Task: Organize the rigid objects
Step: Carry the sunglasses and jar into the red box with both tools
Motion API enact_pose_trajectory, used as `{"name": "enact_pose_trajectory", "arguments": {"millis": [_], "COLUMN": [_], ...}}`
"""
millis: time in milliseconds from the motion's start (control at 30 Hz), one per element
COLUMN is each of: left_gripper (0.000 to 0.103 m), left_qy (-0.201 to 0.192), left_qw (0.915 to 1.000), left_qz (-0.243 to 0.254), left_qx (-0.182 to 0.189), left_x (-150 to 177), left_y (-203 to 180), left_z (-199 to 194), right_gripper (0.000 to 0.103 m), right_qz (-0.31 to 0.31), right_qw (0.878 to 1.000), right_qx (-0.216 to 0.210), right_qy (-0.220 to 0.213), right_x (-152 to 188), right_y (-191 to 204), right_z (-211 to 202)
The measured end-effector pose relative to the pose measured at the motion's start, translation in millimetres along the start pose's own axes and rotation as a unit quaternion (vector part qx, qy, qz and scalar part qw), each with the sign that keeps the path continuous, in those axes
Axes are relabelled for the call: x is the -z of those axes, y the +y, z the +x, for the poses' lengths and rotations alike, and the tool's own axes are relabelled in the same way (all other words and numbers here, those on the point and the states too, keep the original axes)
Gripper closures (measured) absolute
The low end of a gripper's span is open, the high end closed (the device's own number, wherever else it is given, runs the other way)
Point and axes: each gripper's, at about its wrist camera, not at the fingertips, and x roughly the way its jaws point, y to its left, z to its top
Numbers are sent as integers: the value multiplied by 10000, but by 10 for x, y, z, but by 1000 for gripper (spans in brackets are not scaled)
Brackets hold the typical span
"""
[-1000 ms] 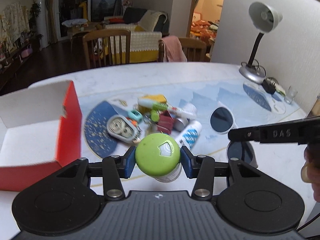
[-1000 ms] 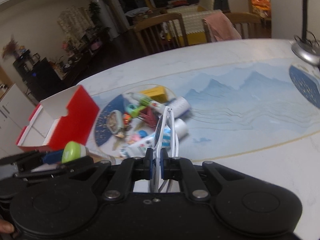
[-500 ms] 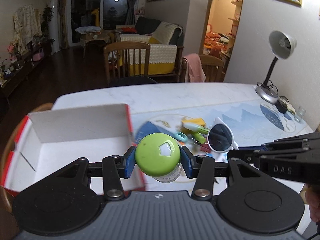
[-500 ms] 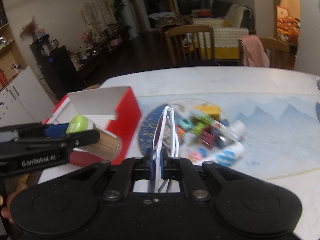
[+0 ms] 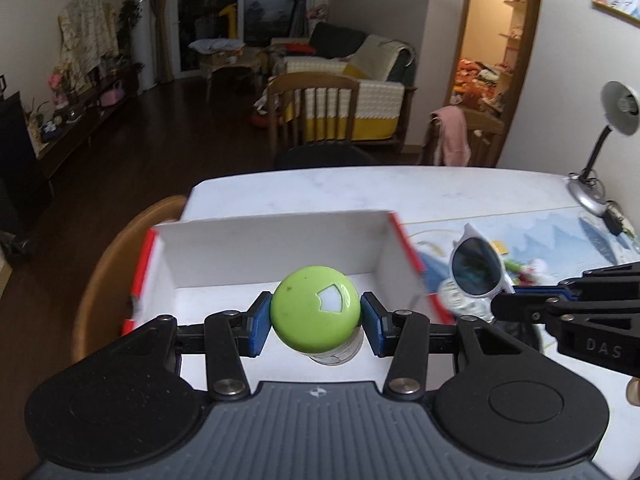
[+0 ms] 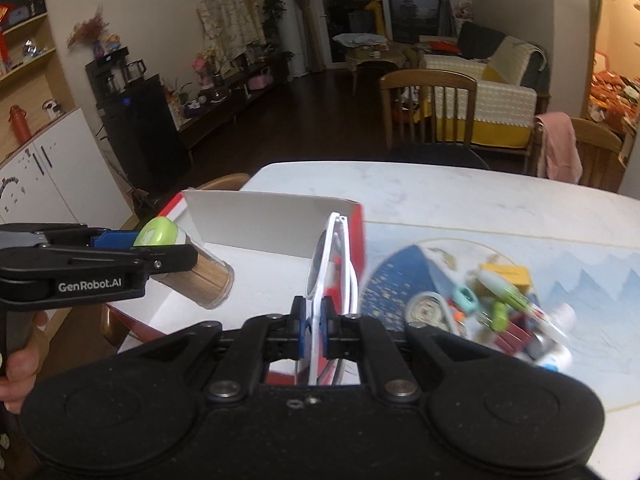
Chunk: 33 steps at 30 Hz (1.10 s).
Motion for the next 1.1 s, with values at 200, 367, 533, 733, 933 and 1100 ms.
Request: {"name": "enact_pose_trajectory", "arguments": {"millis": [200,367,533,733,933,1100], "left_gripper": [57,57,57,57,57,57], "left_qy": [327,713,992,1140,1234,1294], "left_qw": [9992,9969,9942,9928,9919,9903], "left_qz": [-23,70,222,193,216,422], "left_qx": [-211,-319,-355,-301,-196,-261], "left_x": [20,85,146,222,294,319], "left_y": [379,581,660,709,740,702], "left_z": [246,538,722,848,882,883], "right_gripper": [97,97,97,97,97,97], "right_qz": [-152,-318,-482,-499,-533,-570], "right_qw": [9997,9987,9970,9960,9947,9930], "right_qx": [16,58,39,39,-11,47], "right_qy": [195,391,612,741,883,1035], "right_x": [-98,-114,-68,-1,60,117], "right_y": [254,437,567,659,699,703], "right_z": [390,710,1007,1286,1467,1563]}}
